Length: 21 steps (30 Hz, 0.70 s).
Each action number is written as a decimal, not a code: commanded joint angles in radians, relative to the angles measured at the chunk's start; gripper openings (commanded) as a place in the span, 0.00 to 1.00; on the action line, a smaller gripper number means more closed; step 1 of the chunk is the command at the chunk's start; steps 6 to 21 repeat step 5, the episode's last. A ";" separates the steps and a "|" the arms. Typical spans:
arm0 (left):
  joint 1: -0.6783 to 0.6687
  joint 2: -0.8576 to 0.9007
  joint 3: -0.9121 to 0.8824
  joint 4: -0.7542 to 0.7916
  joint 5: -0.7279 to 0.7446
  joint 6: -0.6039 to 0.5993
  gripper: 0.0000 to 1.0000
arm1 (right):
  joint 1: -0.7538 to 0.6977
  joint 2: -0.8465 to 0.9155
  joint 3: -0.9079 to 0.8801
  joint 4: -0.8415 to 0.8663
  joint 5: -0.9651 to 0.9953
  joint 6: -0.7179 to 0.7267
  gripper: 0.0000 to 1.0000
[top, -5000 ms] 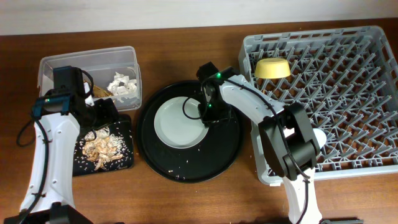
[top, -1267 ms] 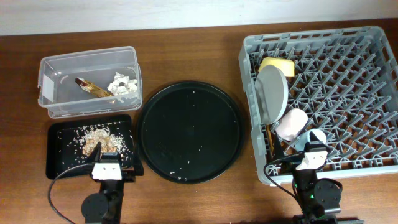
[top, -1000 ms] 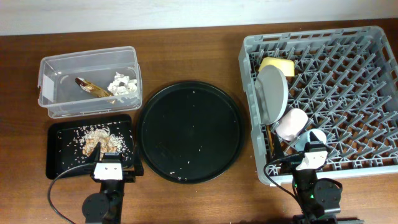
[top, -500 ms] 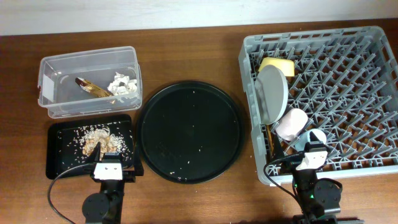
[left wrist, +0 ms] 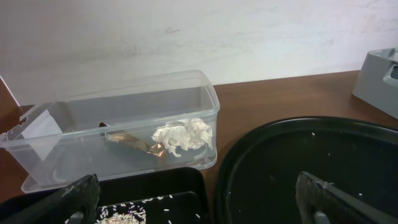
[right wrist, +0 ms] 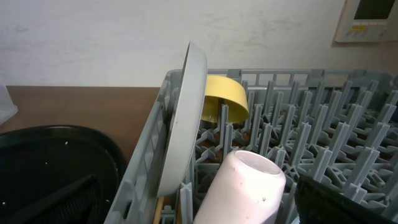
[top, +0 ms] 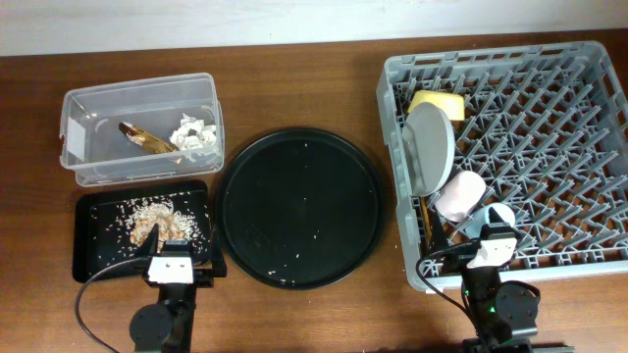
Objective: Sort waste into correct bins and load items into the dishwasher rack
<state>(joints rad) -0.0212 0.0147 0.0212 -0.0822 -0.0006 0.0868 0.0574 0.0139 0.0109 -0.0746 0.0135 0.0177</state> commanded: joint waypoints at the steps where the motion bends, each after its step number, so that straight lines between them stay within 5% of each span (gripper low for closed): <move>1: -0.004 -0.010 -0.012 0.000 0.000 0.013 0.99 | -0.006 -0.008 -0.005 -0.007 -0.002 -0.006 0.99; 21: -0.004 -0.010 -0.012 0.000 0.000 0.013 0.99 | -0.006 -0.008 -0.005 -0.007 -0.002 -0.006 0.99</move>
